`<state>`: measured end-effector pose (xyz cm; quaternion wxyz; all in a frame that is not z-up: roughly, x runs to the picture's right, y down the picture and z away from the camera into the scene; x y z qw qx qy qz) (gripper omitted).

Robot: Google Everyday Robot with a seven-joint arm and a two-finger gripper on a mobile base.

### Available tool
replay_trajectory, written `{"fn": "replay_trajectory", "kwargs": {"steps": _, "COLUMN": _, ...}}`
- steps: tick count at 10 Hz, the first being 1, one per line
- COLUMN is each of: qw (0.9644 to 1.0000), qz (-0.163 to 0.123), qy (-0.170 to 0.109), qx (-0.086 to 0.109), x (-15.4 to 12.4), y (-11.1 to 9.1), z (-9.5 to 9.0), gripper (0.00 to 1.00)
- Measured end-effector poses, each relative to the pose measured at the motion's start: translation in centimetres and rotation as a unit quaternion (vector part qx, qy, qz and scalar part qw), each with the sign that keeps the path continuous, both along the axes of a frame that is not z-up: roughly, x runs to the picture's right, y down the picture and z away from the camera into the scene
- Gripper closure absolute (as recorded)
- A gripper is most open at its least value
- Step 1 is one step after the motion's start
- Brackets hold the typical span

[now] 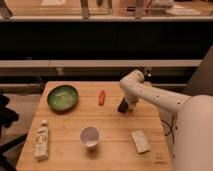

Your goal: Push the eraser across the table

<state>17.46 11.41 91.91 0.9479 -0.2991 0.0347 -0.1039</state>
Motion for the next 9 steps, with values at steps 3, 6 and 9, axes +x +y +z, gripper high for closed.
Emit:
{"fn": "replay_trajectory", "kwargs": {"steps": 3, "qw": 0.9998, "qz": -0.019, "qy": -0.006, "qx": -0.002, "x": -0.7, "y": 0.0, "z": -0.1, "gripper": 1.0}}
{"fn": "replay_trajectory", "kwargs": {"steps": 6, "qw": 0.9995, "qz": -0.028, "qy": -0.014, "qx": -0.004, "x": -2.3, "y": -0.3, "z": -0.1, "gripper": 1.0}}
{"fn": "replay_trajectory", "kwargs": {"steps": 9, "qw": 0.9989, "qz": -0.042, "qy": -0.02, "qx": -0.003, "x": -3.2, "y": -0.5, "z": -0.1, "gripper": 1.0}}
